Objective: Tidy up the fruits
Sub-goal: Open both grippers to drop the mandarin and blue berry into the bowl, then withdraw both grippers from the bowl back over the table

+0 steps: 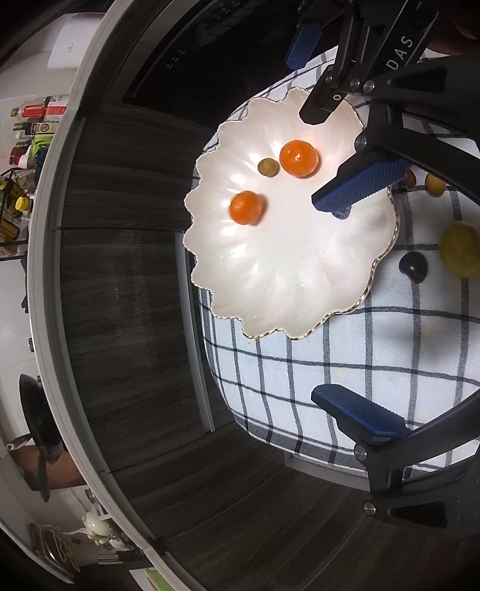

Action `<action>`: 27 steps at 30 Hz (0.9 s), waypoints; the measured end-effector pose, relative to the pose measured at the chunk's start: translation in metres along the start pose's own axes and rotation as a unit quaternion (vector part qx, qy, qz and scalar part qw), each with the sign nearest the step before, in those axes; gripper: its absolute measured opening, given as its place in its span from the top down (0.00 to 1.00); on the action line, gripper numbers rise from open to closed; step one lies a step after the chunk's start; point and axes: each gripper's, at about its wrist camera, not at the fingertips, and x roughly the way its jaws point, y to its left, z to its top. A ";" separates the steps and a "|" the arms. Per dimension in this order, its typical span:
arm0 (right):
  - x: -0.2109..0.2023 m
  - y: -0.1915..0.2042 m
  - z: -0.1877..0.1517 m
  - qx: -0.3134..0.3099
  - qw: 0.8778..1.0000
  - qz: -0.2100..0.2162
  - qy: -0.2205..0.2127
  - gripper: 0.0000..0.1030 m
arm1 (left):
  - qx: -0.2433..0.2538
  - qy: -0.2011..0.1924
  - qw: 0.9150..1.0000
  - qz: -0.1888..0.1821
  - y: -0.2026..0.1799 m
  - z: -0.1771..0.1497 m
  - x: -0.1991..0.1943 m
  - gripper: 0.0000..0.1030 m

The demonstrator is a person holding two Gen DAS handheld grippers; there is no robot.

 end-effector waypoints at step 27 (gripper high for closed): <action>-0.056 -0.008 -0.008 0.003 0.999 -0.014 -0.032 0.25 | 0.004 -0.034 0.999 0.013 -0.003 -0.004 -0.055 0.02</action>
